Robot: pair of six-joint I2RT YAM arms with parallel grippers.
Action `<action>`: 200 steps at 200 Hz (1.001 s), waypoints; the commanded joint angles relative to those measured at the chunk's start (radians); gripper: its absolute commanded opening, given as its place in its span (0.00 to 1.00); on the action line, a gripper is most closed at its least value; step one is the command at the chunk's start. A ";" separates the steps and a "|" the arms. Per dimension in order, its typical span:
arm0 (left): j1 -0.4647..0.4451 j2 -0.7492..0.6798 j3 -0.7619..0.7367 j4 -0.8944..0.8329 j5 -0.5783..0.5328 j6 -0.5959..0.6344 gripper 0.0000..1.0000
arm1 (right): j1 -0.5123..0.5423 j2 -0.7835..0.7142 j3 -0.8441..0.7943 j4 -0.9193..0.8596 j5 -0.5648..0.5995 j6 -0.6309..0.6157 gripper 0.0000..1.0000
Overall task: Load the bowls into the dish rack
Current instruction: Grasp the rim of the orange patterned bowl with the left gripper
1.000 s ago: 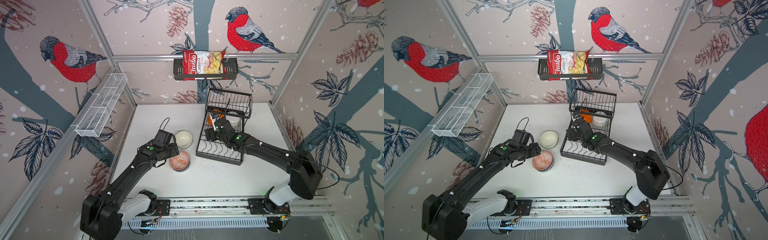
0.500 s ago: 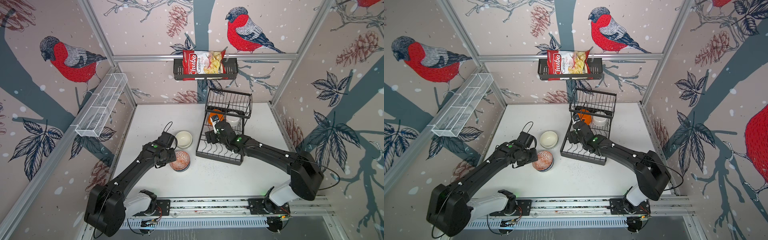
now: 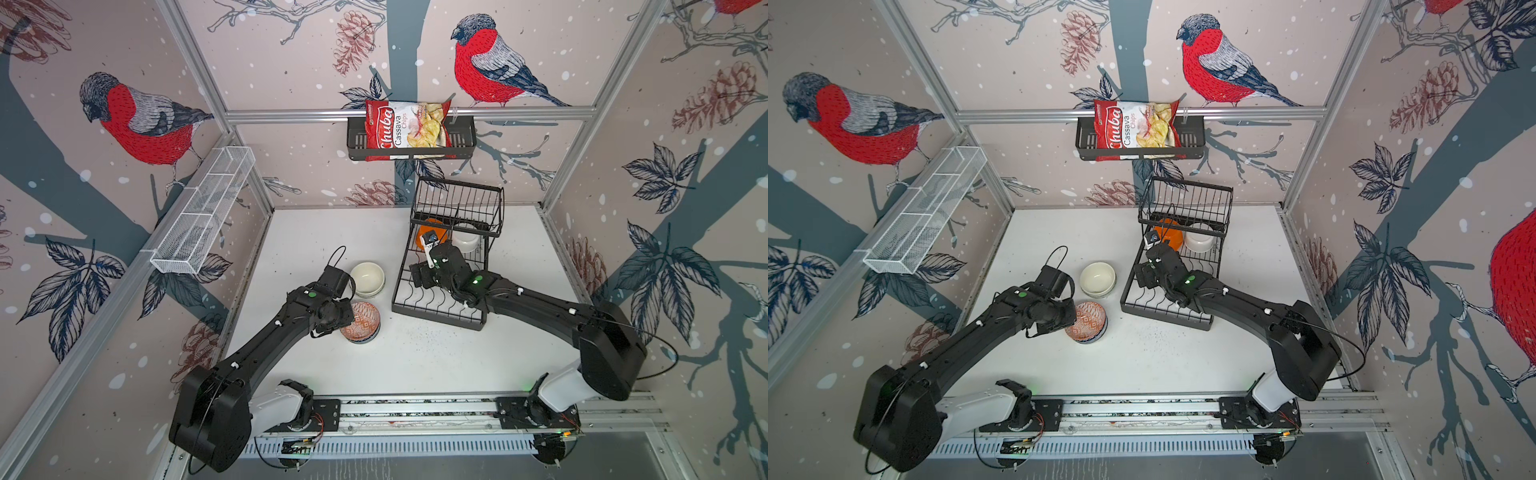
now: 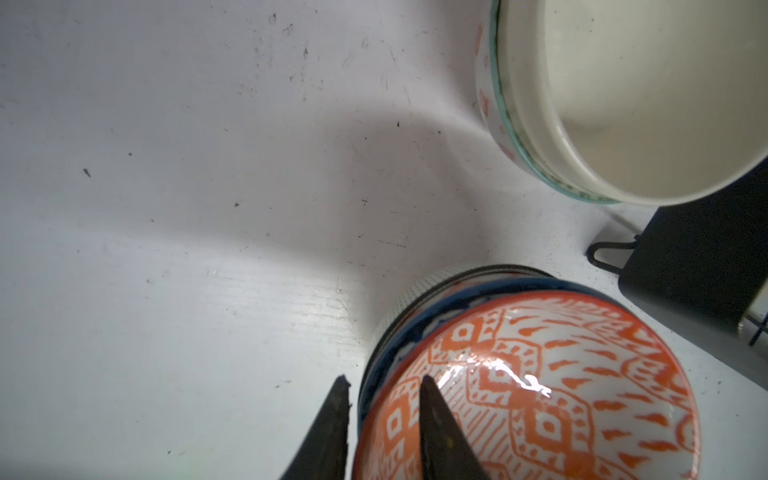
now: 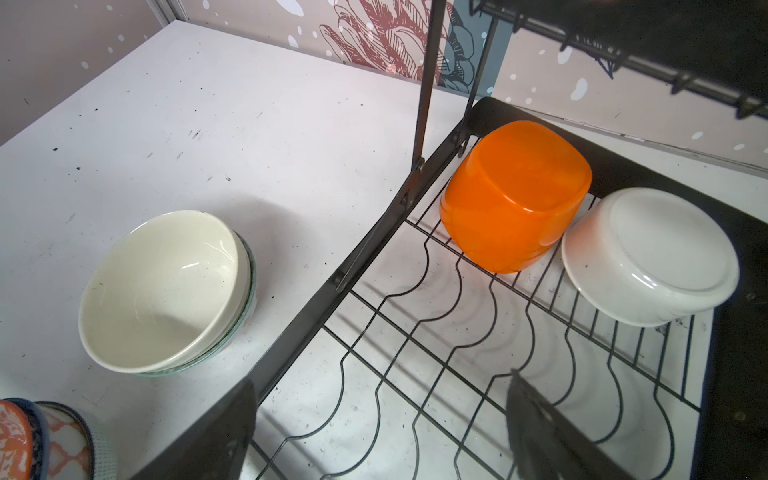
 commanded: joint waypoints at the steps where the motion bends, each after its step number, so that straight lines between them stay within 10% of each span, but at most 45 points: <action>1: 0.002 0.005 -0.001 0.017 0.000 0.008 0.25 | 0.001 0.004 -0.004 0.022 -0.004 -0.002 0.93; 200: 0.002 -0.016 0.013 0.011 0.014 0.051 0.03 | 0.003 0.037 0.013 0.022 -0.018 -0.005 0.92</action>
